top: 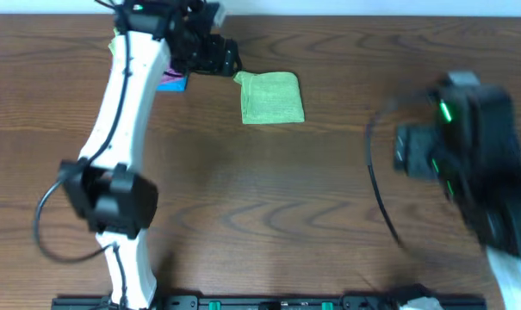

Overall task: Fold the cloth
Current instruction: 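Retract the right gripper to the right and release the left gripper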

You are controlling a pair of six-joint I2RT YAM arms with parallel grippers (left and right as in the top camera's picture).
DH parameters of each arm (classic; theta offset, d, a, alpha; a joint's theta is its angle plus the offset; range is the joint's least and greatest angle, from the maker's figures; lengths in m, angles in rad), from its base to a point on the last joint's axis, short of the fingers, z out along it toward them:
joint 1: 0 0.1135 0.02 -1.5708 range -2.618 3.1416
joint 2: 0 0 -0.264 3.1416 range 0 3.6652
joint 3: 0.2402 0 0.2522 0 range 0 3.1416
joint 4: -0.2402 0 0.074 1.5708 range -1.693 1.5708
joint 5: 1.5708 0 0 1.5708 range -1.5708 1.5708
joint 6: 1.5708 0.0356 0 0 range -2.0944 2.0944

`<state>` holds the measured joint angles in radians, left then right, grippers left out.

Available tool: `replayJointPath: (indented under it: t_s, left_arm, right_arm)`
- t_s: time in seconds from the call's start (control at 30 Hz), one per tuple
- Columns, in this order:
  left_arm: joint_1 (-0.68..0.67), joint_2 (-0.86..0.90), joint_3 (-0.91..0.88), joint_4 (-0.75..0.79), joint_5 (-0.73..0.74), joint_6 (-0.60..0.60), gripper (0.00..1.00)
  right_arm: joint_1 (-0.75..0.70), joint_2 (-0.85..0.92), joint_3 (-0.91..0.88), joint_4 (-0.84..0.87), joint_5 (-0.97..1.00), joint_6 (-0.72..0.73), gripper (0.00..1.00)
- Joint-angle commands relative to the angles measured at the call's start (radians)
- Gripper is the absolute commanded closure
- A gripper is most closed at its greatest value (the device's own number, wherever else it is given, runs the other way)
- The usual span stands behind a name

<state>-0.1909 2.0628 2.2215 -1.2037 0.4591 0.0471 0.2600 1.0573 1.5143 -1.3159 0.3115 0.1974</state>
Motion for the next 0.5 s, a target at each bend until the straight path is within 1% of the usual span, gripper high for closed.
replayJointPath:
  t_s: [0.0,0.13,0.2,0.33,0.4,0.47]
  left_arm:
    - [-0.004,-0.083,-0.026,-0.012,-0.036,0.029,0.16]
    - [-0.021,-0.154,-0.161,0.018,-0.044,0.029,0.16]
    - [-0.033,-0.176,-0.243,0.062,-0.075,0.028,0.16]
    - [-0.038,-0.178,-0.372,0.174,-0.069,0.006,0.09]
    - [-0.038,-0.176,-0.447,0.244,-0.055,-0.031,0.03]
    - [-0.037,-0.176,-0.560,0.355,-0.002,-0.054,0.04]
  right_arm:
    - [-0.001,-0.205,-0.161,-0.005,0.032,0.037,0.13]
    - [-0.001,-0.478,-0.322,0.019,0.029,0.079,0.08]
    - [-0.001,-0.579,-0.370,0.060,0.030,0.079,0.01]
    - [-0.001,-0.657,-0.404,0.099,0.030,0.079,0.01]
    - [-0.001,-0.660,-0.404,0.096,0.027,0.079,0.01]
    - [-0.001,-0.660,-0.405,0.097,0.021,0.079,0.01]
